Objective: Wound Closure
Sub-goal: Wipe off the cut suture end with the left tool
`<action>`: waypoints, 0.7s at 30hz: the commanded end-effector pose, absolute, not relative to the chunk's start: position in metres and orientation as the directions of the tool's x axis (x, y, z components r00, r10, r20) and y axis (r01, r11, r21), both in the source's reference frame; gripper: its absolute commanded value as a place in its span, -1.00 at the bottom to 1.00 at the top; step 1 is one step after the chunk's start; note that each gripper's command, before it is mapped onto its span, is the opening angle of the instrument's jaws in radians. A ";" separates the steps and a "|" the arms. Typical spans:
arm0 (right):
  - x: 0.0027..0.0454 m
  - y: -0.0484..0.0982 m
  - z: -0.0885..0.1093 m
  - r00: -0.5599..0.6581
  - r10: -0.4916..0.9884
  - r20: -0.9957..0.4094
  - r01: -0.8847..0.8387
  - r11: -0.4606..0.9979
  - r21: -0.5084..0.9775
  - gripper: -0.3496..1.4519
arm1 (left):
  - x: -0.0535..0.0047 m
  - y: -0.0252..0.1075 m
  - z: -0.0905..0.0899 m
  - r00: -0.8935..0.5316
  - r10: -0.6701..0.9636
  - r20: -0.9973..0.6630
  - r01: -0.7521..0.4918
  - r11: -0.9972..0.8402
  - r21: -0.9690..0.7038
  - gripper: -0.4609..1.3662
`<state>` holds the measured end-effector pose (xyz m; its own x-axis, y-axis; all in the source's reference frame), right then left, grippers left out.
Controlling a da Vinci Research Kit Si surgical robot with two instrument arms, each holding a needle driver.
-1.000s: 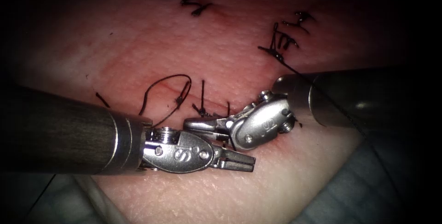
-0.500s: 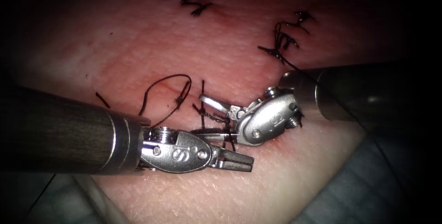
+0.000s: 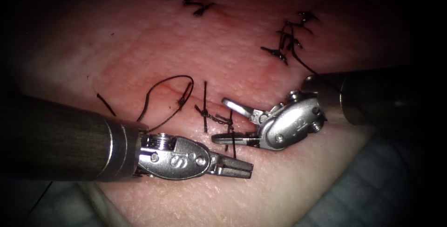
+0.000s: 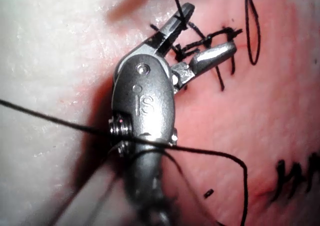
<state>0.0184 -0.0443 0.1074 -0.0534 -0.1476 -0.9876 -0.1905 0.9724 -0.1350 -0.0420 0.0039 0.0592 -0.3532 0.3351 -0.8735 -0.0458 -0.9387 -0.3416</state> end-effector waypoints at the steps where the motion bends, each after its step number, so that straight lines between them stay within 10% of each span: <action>1: 0.0180 -0.044 0.107 -0.034 -0.146 -0.989 -0.169 0.976 -0.138 0.99 | -0.0421 0.004 0.059 -0.349 0.335 -0.875 -0.042 -0.939 -0.342 -0.88; 21: 0.0057 -0.042 0.108 0.098 -0.128 -0.987 -0.158 0.977 -0.143 0.98 | -0.0486 0.000 0.062 -0.309 0.346 -0.886 -0.002 -0.932 -0.363 -0.88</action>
<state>0.0054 -0.0420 0.1078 0.0993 -0.1280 -0.9868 -0.1708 0.9748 -0.1436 -0.0489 0.0000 0.0623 -0.3084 0.3476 -0.8855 -0.0096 -0.9320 -0.3624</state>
